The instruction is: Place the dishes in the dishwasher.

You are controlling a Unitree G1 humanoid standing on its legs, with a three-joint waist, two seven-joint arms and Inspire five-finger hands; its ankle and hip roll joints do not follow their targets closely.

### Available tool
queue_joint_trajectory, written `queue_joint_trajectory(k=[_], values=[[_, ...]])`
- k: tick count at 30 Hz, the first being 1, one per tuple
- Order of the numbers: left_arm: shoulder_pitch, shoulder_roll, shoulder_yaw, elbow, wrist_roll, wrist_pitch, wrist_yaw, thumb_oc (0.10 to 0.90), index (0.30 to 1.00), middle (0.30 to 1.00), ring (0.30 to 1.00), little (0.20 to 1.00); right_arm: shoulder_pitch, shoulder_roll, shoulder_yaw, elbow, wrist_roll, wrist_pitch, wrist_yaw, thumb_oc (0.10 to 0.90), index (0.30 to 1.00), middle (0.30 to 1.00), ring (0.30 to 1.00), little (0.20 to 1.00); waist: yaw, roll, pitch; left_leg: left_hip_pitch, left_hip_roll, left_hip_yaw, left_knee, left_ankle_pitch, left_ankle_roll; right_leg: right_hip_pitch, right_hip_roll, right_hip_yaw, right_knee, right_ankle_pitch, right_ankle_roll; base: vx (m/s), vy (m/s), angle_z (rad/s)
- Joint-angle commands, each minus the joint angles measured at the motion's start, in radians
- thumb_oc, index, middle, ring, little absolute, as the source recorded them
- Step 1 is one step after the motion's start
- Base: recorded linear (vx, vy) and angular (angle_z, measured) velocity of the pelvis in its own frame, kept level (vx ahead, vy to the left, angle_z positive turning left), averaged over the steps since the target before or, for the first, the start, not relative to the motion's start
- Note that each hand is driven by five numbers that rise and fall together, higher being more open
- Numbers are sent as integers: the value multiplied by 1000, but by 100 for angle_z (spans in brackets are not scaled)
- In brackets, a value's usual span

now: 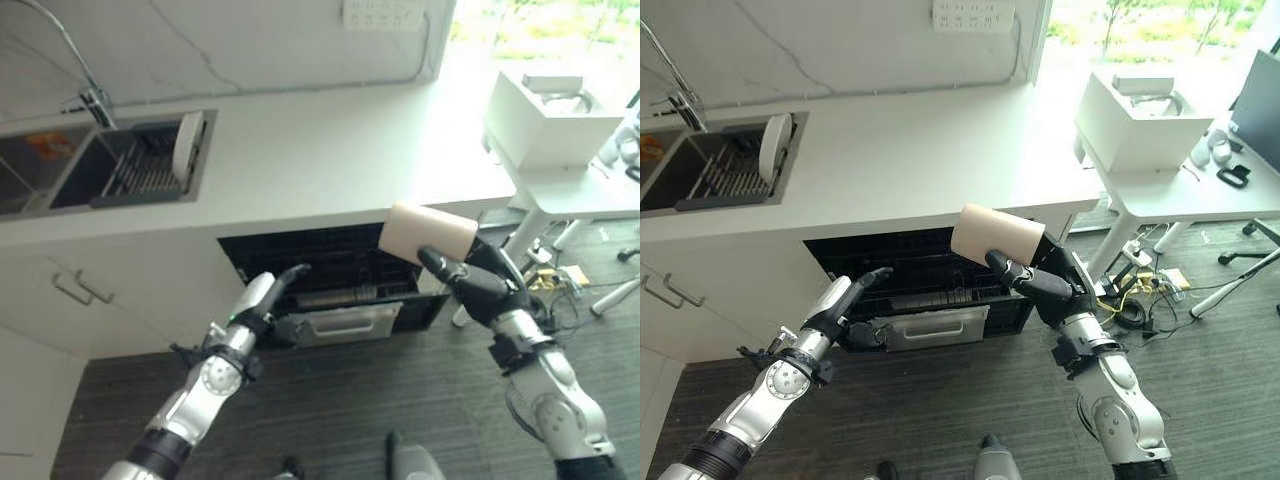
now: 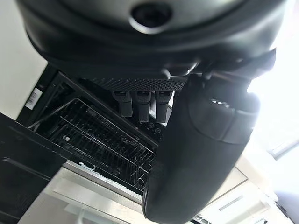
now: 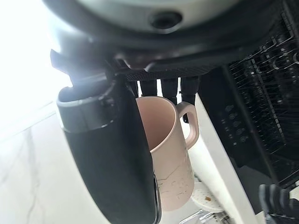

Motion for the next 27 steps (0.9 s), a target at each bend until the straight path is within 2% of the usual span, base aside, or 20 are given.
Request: queue_joint_trajectory(k=[1,6,13,19,27], values=[[-112,49,-2,-17,43,-6,80,800,900,900,900,900,-108,-29,-43,-160,13,-85,37,400,300,300,300,300,-2,-8,-74,44,75,-81,67,-110,-25,37,-28,16,-9,-20,65,0,0,0],[-134,31,-39,73,72,31,65,800,900,900,900,900,-117,-36,-44,-161,0,-58,51,400,300,300,300,300,-9,-9,-74,44,80,-74,67,-105,-29,38,-29,15,-9,-19,65,0,0,0],[-213,32,-84,203,64,34,64,800,900,900,900,900,-176,-46,-37,-166,-26,-25,36,400,300,300,300,300,-24,-10,-39,9,80,-72,67,-89,-32,0,-24,32,-9,-4,62,-42,21,-1],[-297,51,-94,278,60,50,60,800,900,900,900,900,-215,-55,-34,-161,-34,-30,43,400,300,300,300,300,-41,-23,4,-16,78,-67,67,-81,-34,-31,-17,48,-9,7,59,-75,19,-10],[-348,32,-93,363,75,61,70,800,900,900,900,900,-234,-54,-34,-171,-45,-8,48,400,300,300,300,300,-57,-26,18,-29,75,-60,67,-79,-36,-48,-16,57,-9,12,57,-19,7,-3]])
